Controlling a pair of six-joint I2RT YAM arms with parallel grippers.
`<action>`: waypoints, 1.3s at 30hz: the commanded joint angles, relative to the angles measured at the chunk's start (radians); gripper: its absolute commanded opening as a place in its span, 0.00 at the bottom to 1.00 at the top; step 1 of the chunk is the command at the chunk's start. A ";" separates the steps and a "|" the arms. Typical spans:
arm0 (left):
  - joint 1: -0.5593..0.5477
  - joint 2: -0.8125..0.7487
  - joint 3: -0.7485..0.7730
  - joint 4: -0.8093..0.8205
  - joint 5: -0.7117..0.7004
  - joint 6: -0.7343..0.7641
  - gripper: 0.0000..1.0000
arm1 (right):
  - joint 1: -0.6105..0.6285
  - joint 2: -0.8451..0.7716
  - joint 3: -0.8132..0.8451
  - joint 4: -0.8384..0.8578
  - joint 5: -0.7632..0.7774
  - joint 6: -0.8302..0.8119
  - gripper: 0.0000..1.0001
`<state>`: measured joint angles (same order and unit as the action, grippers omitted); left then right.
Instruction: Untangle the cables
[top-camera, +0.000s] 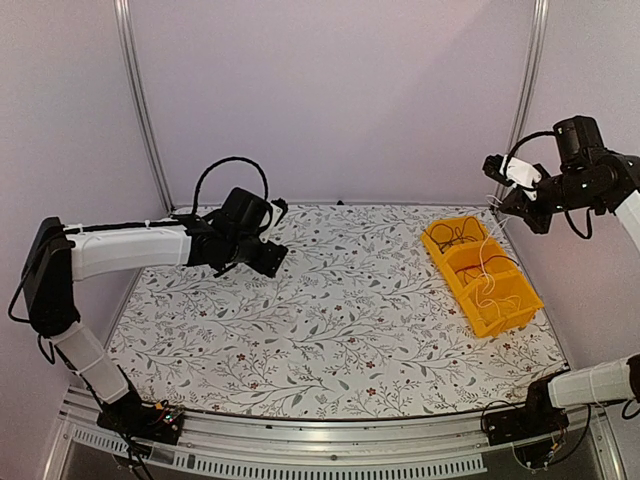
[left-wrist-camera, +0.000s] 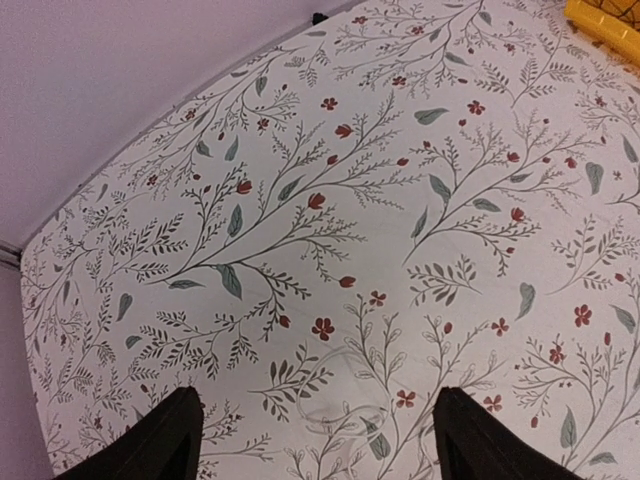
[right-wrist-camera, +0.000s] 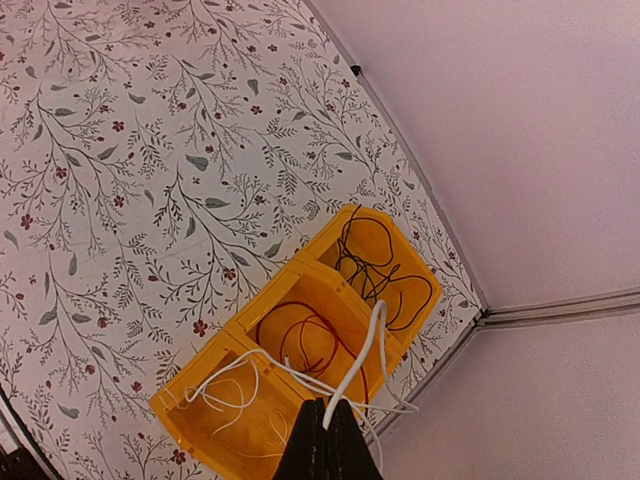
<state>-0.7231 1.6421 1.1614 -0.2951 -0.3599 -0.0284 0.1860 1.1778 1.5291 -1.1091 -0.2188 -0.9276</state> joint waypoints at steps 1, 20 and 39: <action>0.013 -0.033 -0.007 0.015 -0.009 0.012 0.82 | -0.018 -0.004 -0.057 -0.058 0.127 -0.049 0.00; 0.007 -0.027 0.000 -0.004 0.029 0.008 0.82 | -0.050 0.115 -0.441 0.115 0.176 -0.075 0.00; -0.008 -0.033 0.004 -0.017 0.027 0.013 0.82 | -0.080 0.317 -0.578 0.213 0.338 -0.062 0.05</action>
<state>-0.7246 1.6417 1.1614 -0.3073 -0.3408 -0.0257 0.1146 1.4826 0.9535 -0.9485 0.0448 -0.9909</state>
